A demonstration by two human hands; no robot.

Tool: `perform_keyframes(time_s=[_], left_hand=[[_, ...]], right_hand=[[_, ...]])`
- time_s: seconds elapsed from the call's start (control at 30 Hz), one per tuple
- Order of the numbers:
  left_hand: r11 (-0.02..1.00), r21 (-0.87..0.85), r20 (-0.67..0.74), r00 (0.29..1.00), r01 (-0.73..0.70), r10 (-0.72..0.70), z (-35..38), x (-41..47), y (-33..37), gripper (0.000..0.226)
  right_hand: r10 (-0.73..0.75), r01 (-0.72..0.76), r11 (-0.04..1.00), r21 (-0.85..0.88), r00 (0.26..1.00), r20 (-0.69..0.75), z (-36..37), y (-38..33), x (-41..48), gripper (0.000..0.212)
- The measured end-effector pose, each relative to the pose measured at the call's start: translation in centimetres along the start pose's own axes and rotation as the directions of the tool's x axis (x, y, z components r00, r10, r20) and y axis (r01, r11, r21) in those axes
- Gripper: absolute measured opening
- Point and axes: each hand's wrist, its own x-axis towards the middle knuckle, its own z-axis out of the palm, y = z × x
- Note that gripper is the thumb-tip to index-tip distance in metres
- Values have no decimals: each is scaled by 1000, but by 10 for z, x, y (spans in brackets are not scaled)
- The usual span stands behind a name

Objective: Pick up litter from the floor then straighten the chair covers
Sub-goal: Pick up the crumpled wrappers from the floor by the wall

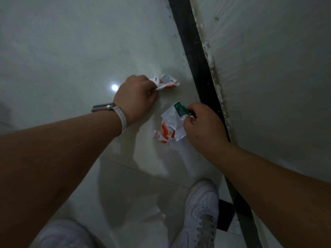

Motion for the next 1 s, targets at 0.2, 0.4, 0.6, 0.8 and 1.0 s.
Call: perform_keyframes(time_s=[0.2, 0.4, 0.6, 0.8, 1.0], left_hand=[[973, -134, -103, 973, 190, -204, -41, -39, 28, 20], [934, -175, -107, 937, 313, -334, -109, -57, 77, 23], [878, -262, -150, 881, 401, -448, -222, -75, 151, 9], [791, -356, -196, 788, 497, -583, -352, -111, 219, 6], [675, -555, -247, 679, 485, -691, -451, -147, 286, 16]], right_hand=[[-3, 3, 1000, 4, 999, 38, -22, -13, -25, 15], [-37, 37, 998, 43, 999, 11, -70, -53, -56, 14], [-88, 88, 994, 69, 996, -5, -153, -112, -96, 7], [-134, 133, 987, 93, 991, 11, -237, -187, -157, 8], [-196, 192, 977, 90, 980, 40, -311, -253, -217, 8]])
